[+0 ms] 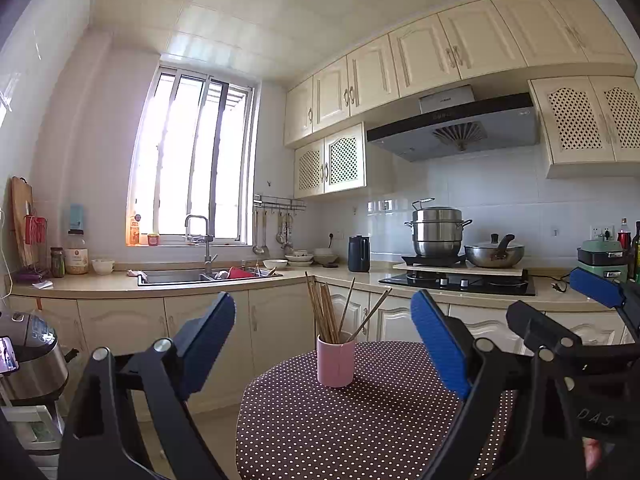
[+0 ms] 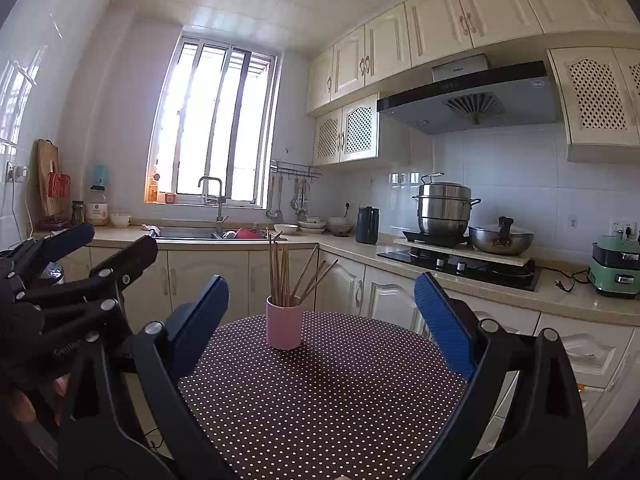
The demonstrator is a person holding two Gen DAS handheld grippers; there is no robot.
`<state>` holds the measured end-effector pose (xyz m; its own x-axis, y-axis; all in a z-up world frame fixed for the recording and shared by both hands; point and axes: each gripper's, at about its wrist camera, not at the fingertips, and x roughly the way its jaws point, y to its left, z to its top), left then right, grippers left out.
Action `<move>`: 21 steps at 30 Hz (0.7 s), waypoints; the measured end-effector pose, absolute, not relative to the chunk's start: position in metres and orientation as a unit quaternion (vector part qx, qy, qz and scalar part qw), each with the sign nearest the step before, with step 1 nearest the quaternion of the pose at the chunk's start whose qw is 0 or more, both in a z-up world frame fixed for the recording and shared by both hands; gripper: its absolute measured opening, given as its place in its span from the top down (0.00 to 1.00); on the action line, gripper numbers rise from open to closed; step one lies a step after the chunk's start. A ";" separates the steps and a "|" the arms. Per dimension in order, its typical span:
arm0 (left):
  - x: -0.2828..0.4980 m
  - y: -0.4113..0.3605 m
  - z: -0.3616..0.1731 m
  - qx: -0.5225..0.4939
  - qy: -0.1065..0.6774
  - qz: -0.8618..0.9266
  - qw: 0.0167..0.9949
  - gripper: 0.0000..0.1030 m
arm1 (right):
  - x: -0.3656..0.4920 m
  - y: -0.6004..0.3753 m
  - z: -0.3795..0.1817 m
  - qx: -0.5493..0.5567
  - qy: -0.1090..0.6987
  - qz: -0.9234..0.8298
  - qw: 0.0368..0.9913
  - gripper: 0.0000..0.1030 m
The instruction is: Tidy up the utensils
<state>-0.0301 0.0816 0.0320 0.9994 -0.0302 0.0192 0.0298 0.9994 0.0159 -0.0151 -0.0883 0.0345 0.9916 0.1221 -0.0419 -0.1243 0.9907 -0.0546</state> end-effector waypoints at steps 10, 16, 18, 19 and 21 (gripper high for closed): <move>-0.030 0.082 0.032 0.008 -0.010 -0.014 1.000 0.15 | -0.014 -0.089 0.034 -0.027 0.021 0.062 0.998 0.10; -0.030 0.082 0.031 0.008 -0.010 -0.014 1.000 0.15 | -0.014 -0.090 0.034 -0.027 0.022 0.061 0.997 0.10; -0.030 0.083 0.032 0.008 -0.010 -0.014 1.000 0.15 | -0.014 -0.089 0.034 -0.027 0.021 0.061 0.998 0.10; -0.030 0.083 0.031 0.008 -0.010 -0.014 1.000 0.15 | -0.014 -0.089 0.034 -0.028 0.022 0.061 0.997 0.10; -0.029 0.083 0.032 0.009 -0.010 -0.014 1.000 0.15 | -0.013 -0.090 0.034 -0.027 0.023 0.061 0.997 0.10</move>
<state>-0.0295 0.0829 0.0316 0.9994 -0.0291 0.0193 0.0288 0.9994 0.0176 -0.0133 -0.0903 0.0339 0.9914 0.1212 -0.0483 -0.1237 0.9910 -0.0515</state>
